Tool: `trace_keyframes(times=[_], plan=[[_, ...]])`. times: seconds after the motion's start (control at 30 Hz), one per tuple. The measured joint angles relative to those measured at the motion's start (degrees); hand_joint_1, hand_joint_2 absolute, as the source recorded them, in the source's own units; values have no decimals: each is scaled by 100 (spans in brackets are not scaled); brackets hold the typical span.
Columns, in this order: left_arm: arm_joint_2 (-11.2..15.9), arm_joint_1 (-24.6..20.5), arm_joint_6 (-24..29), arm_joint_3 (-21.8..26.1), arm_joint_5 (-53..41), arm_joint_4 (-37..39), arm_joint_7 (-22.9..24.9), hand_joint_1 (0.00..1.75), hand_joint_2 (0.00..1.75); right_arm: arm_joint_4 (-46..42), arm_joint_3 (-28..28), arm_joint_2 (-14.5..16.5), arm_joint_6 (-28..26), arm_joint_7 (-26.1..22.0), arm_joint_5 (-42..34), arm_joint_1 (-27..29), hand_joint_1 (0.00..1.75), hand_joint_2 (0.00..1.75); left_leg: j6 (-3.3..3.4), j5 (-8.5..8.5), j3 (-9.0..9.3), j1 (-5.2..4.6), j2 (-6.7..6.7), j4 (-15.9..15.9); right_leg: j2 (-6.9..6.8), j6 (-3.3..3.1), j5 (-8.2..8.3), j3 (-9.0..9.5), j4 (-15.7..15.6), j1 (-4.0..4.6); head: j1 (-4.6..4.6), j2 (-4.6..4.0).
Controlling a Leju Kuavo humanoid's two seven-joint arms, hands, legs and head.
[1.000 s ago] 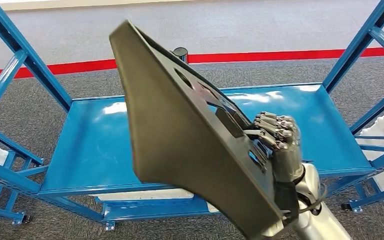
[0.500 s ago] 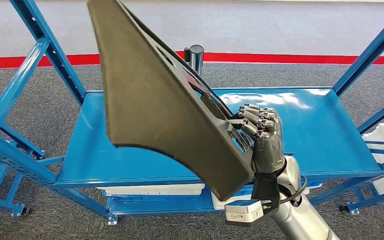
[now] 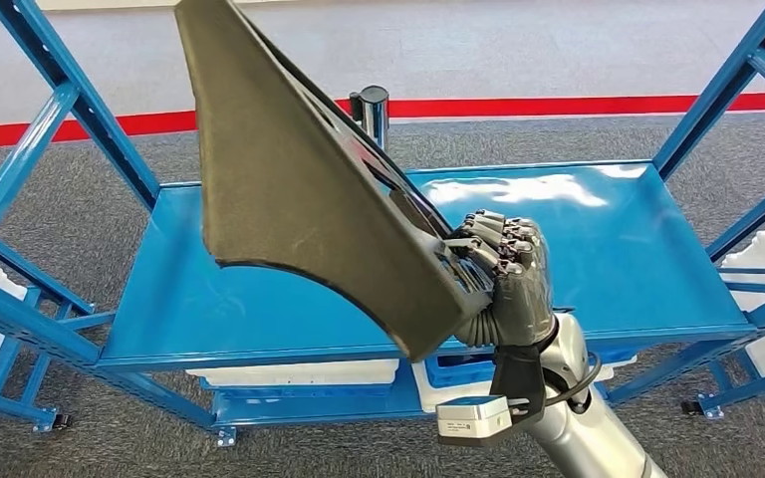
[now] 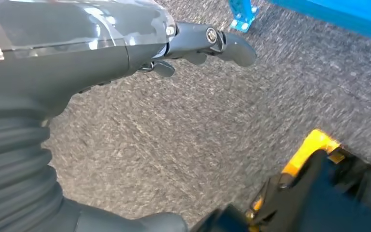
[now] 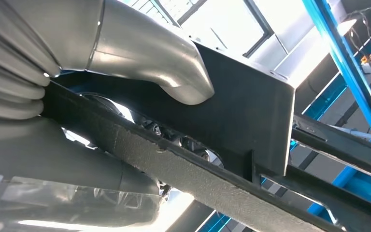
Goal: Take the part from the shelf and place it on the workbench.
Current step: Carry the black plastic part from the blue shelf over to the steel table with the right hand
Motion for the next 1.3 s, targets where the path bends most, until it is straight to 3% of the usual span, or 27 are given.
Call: trace_keyframes(times=[0.03,0.07,0.13,0.2,0.23,0.33,0.4,0.47,0.5,0.53,0.57,0.6,0.67,0.73,0.8,0.87,0.93,1.0,1.03,1.07,1.13,1.2,1.3], plan=[[13,9,-1,-6,-4,0,15,0,175,14,7,7,3,2,3,1,175,175,-12,3,-17,14,0,107,0,1,4,0,2,-5,-24,0],[27,21,-2,-10,-8,1,33,0,175,26,13,14,5,4,4,2,175,175,-26,116,68,36,0,-20,3,7,6,3,7,-15,-45,0],[50,36,-2,-14,-9,2,58,0,175,39,22,31,6,7,6,2,175,175,-80,473,425,92,-4,-740,9,50,1,4,31,-44,-79,0],[43,43,2,-16,-9,6,82,0,175,43,29,43,7,8,7,-4,175,175,-107,646,641,116,-30,-1288,14,132,5,-39,82,-32,-119,0],[32,44,10,-18,-9,8,99,0,175,45,34,48,8,8,8,-5,175,175,-93,640,645,110,-44,-1357,14,175,20,-64,90,-19,-123,0],[14,42,29,-19,-9,10,155,0,175,57,40,66,11,8,5,-5,175,175,41,677,568,85,-47,-1347,13,260,33,-110,93,-15,-72,0],[11,36,28,-19,-6,10,161,0,175,63,39,74,12,8,1,-6,175,175,129,721,521,85,-33,-1355,13,274,-217,-251,398,-11,-19,0],[9,30,24,-18,-1,9,157,0,175,74,39,80,12,8,-2,-3,175,175,191,758,460,64,-19,-1353,14,271,-622,-545,1111,16,72,0],[9,30,17,-18,1,10,156,0,175,85,40,83,12,8,-4,2,175,175,215,774,433,47,-13,-1351,14,262,-755,-670,1443,31,117,0],[8,30,9,-18,3,10,155,0,175,97,41,86,13,7,-6,8,175,175,235,787,413,30,-11,-1350,14,249,-786,-715,1613,42,151,0],[8,31,-1,-18,6,11,154,0,175,110,41,89,13,7,-8,13,175,175,248,798,401,12,-11,-1349,15,230,-718,-657,1574,56,179,0],[8,30,-10,-18,9,11,153,0,175,119,41,93,14,4,-9,16,175,175,255,806,398,-3,-14,-1349,15,202,-561,-488,1309,77,205,0],[0,29,-22,-18,14,10,150,0,175,128,40,105,15,0,-10,14,175,175,249,818,394,-31,-18,-1344,14,116,-256,-70,548,138,243,0],[-8,23,-29,-18,15,9,152,0,175,130,40,124,14,-5,-10,13,175,175,207,847,360,-45,-15,-1338,16,47,-167,131,114,188,252,0],[-8,18,-33,-18,15,9,158,0,175,133,40,134,13,-8,-11,19,175,175,145,890,333,-51,-8,-1352,24,19,-166,130,51,188,244,0],[-3,17,-35,-18,15,9,163,0,175,136,40,144,14,-13,-12,22,175,175,89,807,310,-54,-7,-1275,19,-14,-119,123,12,139,213,0],[0,16,-35,-18,19,9,164,0,175,139,41,161,15,-17,-12,21,175,175,39,476,160,-39,-10,-819,5,-48,-78,110,-12,98,132,0],[2,18,-35,-18,25,9,165,0,175,150,42,175,15,-18,-12,25,175,175,-5,112,-82,-10,-11,-102,-1,-64,-52,77,-8,90,49,0],[3,19,-35,-18,27,9,166,0,175,157,43,178,15,-18,-12,32,175,175,-25,43,-134,8,-11,113,-2,-61,-38,60,-6,84,20,0],[4,20,-35,-18,28,9,166,0,175,164,43,181,15,-18,-12,40,175,175,-47,81,-90,29,-10,115,-2,-55,-26,46,-2,74,-3,0],[11,19,-35,-18,28,8,166,0,175,175,43,183,15,-18,-12,52,175,175,-96,398,273,86,-10,-488,1,-23,-17,32,19,46,-40,0],[12,14,-39,-18,30,9,159,0,175,179,41,184,14,-19,-12,52,175,175,-129,608,596,121,-23,-1146,6,45,-13,-10,71,52,-89,0],[3,9,-46,-18,29,9,145,0,175,181,41,184,10,-24,-11,59,175,175,-36,633,609,107,-49,-1336,9,157,41,-84,95,76,-66,0]])
